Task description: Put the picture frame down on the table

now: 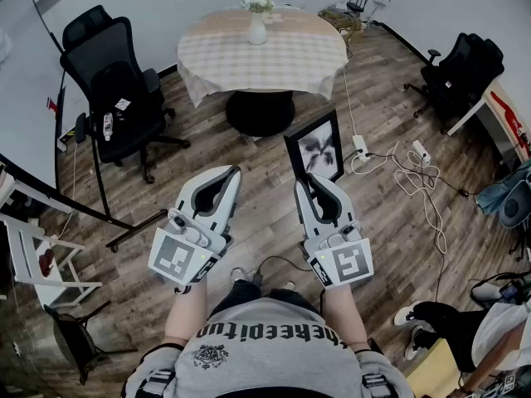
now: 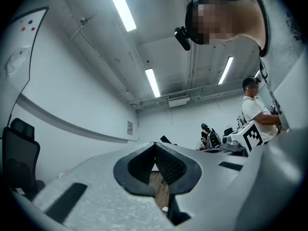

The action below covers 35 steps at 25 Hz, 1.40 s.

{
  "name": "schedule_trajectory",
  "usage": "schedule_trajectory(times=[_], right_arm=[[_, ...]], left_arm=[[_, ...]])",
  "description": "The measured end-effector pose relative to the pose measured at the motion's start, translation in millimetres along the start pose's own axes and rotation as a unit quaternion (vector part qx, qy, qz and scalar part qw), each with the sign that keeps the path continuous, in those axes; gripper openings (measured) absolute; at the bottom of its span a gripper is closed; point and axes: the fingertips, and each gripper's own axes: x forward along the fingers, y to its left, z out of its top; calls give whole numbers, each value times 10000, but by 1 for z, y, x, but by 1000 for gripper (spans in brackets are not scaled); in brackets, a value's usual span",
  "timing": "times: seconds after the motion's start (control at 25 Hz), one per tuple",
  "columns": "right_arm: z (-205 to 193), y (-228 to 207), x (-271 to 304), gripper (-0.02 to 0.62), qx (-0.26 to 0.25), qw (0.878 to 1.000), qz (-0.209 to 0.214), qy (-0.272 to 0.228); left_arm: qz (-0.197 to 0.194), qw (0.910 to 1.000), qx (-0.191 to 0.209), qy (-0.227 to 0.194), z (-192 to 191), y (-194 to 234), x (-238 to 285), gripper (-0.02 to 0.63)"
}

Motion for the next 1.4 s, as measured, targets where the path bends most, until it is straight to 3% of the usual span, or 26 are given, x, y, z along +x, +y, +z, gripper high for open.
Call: schedule_trajectory(times=[0.6,1.4], right_arm=[[4,12,5,67,-41,10000,-66,-40],[-1,57,54,67,39,9987,-472,-173]], left_arm=[[-159,9998,-4,-97,7,5,-5,15],[-384,9989,-23,-286,9,75,-41,15]])
